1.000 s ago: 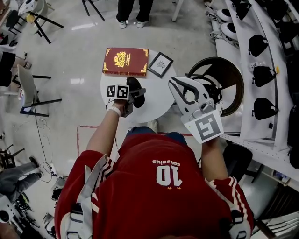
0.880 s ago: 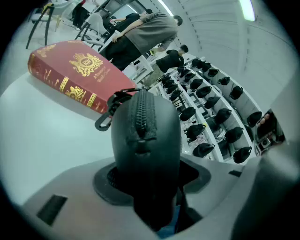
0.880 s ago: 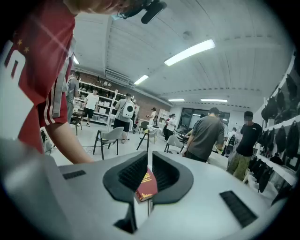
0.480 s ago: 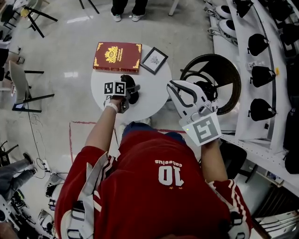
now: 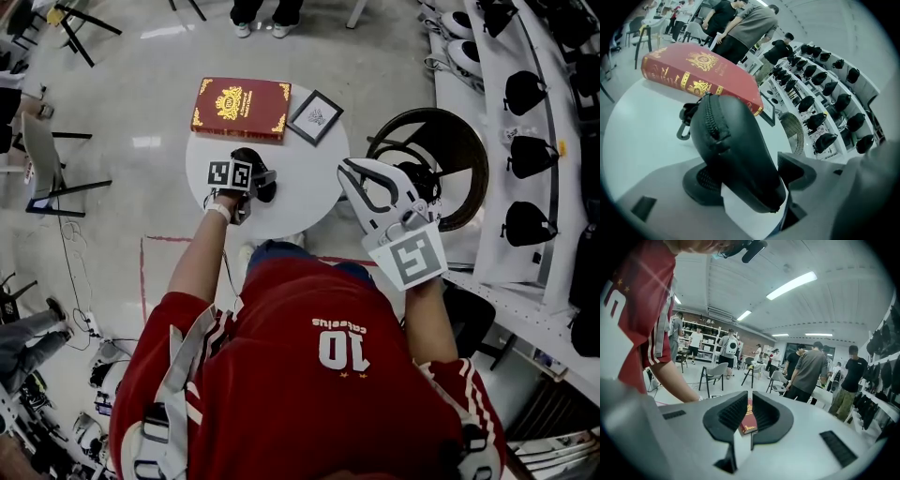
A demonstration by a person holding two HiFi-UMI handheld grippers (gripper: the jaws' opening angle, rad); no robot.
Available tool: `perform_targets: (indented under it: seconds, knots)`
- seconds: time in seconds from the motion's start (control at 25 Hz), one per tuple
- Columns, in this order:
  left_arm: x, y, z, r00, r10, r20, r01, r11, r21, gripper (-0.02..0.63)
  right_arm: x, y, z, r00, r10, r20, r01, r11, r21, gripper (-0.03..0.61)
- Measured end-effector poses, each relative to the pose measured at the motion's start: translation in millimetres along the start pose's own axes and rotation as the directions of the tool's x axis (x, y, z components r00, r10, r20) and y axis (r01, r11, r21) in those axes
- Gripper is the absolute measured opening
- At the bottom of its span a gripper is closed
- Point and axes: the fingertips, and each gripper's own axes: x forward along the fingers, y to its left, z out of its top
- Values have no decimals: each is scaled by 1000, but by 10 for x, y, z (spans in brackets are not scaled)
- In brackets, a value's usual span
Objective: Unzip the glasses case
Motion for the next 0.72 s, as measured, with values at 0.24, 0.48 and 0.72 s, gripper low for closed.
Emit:
perform_targets:
  seconds: [0.24, 0.48, 0.72]
  knots:
    - [-129, 62, -165, 995, -26, -94, 21, 998, -51, 368, 28, 48, 45, 1000, 8, 14, -8, 1000, 13, 20]
    - [-275, 155, -217, 994, -6, -109, 0, 998, -56, 400, 72, 115, 124, 999, 20, 31, -20, 1000, 11, 20]
    - [-437, 256, -338, 995, 3, -104, -10, 998, -69, 400, 144, 137, 161, 999, 19, 35, -20, 999, 29, 20]
